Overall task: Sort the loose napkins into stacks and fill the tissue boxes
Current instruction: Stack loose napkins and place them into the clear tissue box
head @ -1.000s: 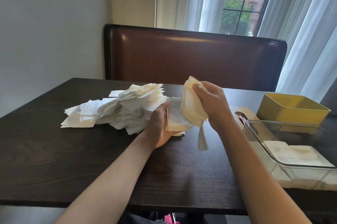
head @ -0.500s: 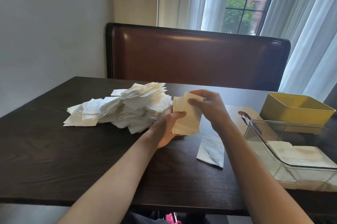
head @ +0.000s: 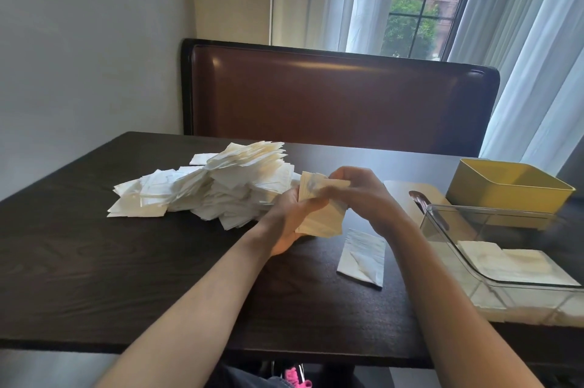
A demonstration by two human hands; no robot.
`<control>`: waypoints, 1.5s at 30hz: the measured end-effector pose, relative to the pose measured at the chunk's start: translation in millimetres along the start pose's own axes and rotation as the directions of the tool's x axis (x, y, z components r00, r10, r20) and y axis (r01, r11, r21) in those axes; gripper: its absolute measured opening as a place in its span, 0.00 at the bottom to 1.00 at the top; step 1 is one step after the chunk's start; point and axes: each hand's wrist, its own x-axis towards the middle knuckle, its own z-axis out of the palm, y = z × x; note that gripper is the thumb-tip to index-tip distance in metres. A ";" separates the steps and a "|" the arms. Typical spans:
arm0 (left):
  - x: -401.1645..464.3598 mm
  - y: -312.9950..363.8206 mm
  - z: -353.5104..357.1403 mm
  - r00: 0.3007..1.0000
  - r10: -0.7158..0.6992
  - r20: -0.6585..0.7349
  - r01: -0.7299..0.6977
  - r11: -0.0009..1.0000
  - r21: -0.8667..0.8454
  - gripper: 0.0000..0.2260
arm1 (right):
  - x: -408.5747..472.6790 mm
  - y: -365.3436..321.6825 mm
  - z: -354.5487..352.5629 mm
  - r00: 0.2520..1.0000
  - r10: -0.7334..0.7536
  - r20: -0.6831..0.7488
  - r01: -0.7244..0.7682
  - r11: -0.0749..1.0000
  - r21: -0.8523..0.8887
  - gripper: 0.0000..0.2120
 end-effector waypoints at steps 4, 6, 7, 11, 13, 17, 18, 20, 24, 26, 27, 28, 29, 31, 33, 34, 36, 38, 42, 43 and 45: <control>1.0 -1.1 -0.8 1.000 -0.018 -0.006 0.019 1.000 0.018 0.10 | 0.4 -0.8 -6.3 0.997 -0.028 -0.070 0.036 0.992 0.117 0.07; 0.7 -0.7 -0.8 1.000 -0.006 -0.026 0.006 1.000 0.004 0.12 | 0.4 -0.1 -9.4 0.983 -0.021 -0.180 0.053 0.983 0.174 0.11; 0.9 -1.0 -0.4 0.999 0.002 -0.042 -0.002 1.000 -0.008 0.14 | 0.1 2.8 -10.9 0.967 -0.019 -0.255 0.061 0.985 0.161 0.12; 2.6 -2.2 -1.5 0.993 0.025 -0.117 -0.033 0.997 -0.064 0.17 | -7.8 24.7 -15.8 0.939 0.078 -0.334 -0.096 0.995 -0.036 0.13; 3.4 -2.8 -1.0 0.990 0.037 -0.140 -0.049 0.996 -0.078 0.19 | -13.1 39.9 -15.7 0.959 0.174 -0.223 -0.218 0.957 -0.191 0.18; 2.9 -3.9 0.2 0.986 0.038 -0.164 -0.054 0.994 -0.091 0.26 | -19.8 60.5 -11.6 0.949 0.257 -0.185 -0.315 0.825 -0.470 0.16; 2.8 -4.4 -0.2 0.986 0.036 -0.163 -0.051 0.995 -0.088 0.26 | -20.7 60.6 -11.4 0.947 0.256 -0.195 -0.320 0.823 -0.469 0.12; 3.1 -5.4 -0.4 0.986 0.035 -0.166 -0.048 0.996 -0.076 0.25 | -22.4 59.3 -11.5 0.948 0.264 -0.177 -0.316 0.840 -0.442 0.04; 2.1 -5.4 4.1 0.971 0.080 -0.225 -0.096 0.994 -0.058 0.22 | -25.0 53.3 -10.8 0.971 0.173 -0.162 -0.211 0.943 -0.257 0.02; 1.3 -4.7 5.5 0.958 0.117 -0.263 -0.132 0.990 -0.040 0.23 | -28.8 41.7 -10.9 0.969 0.121 -0.213 -0.135 0.989 -0.053 0.04; 1.8 -5.0 4.7 0.949 0.133 -0.285 -0.148 0.989 -0.031 0.23 | -31.3 33.5 -11.9 0.968 0.096 -0.232 -0.093 0.995 0.023 0.05; 2.4 -5.5 3.3 0.941 0.145 -0.305 -0.160 0.987 -0.024 0.22 | -34.8 23.0 -14.0 0.968 0.067 -0.243 -0.048 0.995 0.082 0.06; 3.2 -5.4 1.7 0.932 0.153 -0.329 -0.168 0.986 -0.017 0.21 | -38.0 11.5 -16.7 0.969 0.034 -0.246 -0.003 0.992 0.125 0.05; 4.3 -5.4 -0.6 0.917 0.168 -0.362 -0.183 0.983 -0.007 0.19 | -44.0 -11.1 -23.3 0.977 -0.024 -0.212 0.066 0.979 0.194 0.03; 4.1 -4.8 -0.3 0.922 0.158 -0.355 -0.183 0.982 -0.039 0.15 | -44.5 -27.9 -28.2 0.988 -0.059 -0.142 0.099 0.950 0.295 0.02; 2.7 -3.6 0.6 0.932 0.139 -0.335 -0.171 0.983 -0.069 0.12 | -41.6 -32.9 -28.7 0.992 -0.067 -0.104 0.098 0.936 0.337 0.02; -0.8 0.4 3.4 0.966 0.078 -0.248 -0.118 0.981 -0.152 0.11 | -31.6 -37.0 -25.2 0.997 -0.058 -0.059 0.075 0.937 0.341 0.03; -4.0 4.3 6.5 0.988 0.022 -0.155 -0.057 0.973 -0.225 0.17 | -19.3 -34.8 -18.4 0.999 -0.019 -0.049 0.031 0.965 0.259 0.06; -3.7 5.9 4.8 0.995 -0.012 -0.096 -0.011 0.972 -0.235 0.23 | -3.9 -27.4 -5.6 0.995 0.026 -0.093 -0.013 0.991 0.135 0.09; -4.6 5.7 4.3 0.997 -0.014 -0.072 -0.002 0.977 -0.213 0.24 | -1.7 -25.8 -3.0 0.994 0.022 -0.107 -0.010 0.994 0.111 0.10; -6.9 5.3 6.3 0.999 -0.022 -0.027 0.019 0.990 -0.136 0.22 | 1.1 -21.7 -0.2 0.991 0.020 -0.134 -0.008 0.996 0.087 0.10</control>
